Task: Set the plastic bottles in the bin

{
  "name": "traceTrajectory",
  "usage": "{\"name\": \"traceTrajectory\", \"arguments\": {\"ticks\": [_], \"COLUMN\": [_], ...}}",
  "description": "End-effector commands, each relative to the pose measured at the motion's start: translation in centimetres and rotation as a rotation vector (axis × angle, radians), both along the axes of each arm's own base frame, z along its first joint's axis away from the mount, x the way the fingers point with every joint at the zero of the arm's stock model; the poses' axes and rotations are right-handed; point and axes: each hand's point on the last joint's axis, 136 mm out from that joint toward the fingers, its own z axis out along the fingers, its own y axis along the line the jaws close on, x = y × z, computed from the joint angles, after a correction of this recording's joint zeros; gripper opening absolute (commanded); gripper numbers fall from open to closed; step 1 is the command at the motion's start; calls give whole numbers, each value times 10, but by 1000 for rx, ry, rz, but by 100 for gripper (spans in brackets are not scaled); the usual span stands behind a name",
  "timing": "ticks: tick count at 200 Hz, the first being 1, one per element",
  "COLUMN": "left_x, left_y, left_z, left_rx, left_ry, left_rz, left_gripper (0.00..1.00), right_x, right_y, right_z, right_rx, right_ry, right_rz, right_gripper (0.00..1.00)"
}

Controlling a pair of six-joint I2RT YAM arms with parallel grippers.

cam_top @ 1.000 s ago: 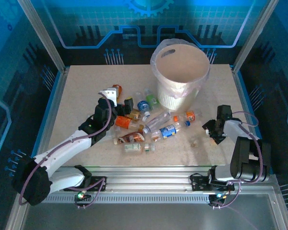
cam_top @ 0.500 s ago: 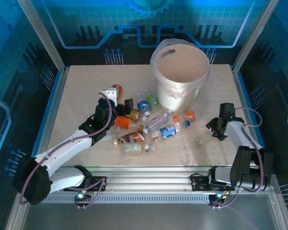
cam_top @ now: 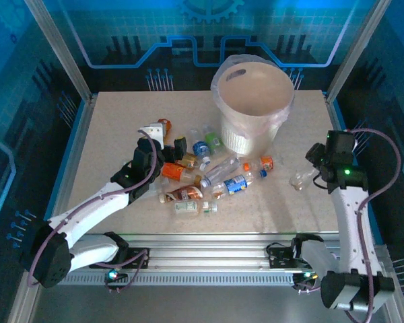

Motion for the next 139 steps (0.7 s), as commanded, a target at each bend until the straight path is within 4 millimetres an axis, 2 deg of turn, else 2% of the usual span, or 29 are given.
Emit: {"name": "traceTrajectory", "arguments": {"ticks": [1, 46, 79, 102, 139], "left_x": [2, 1, 1, 1, -1], "left_y": [7, 9, 9, 8, 9], "left_z": [19, 19, 21, 20, 20], "left_rx": [-50, -69, -97, -116, -128], "left_ry": [-38, -37, -35, -29, -22], "left_rz": [36, 44, 48, 48, 50], "left_gripper": [99, 99, 99, 99, 99], "right_x": [-10, -5, 8, 27, 68], "right_y": [2, 21, 33, 52, 96], "right_z": [39, 132, 182, 213, 257], "right_rx": [-109, -280, -363, -387, -441], "right_ry": [-24, -202, -291, -365, -463], "right_rz": [38, 116, 166, 234, 369], "right_gripper": [25, 24, 23, 23, 23]}}
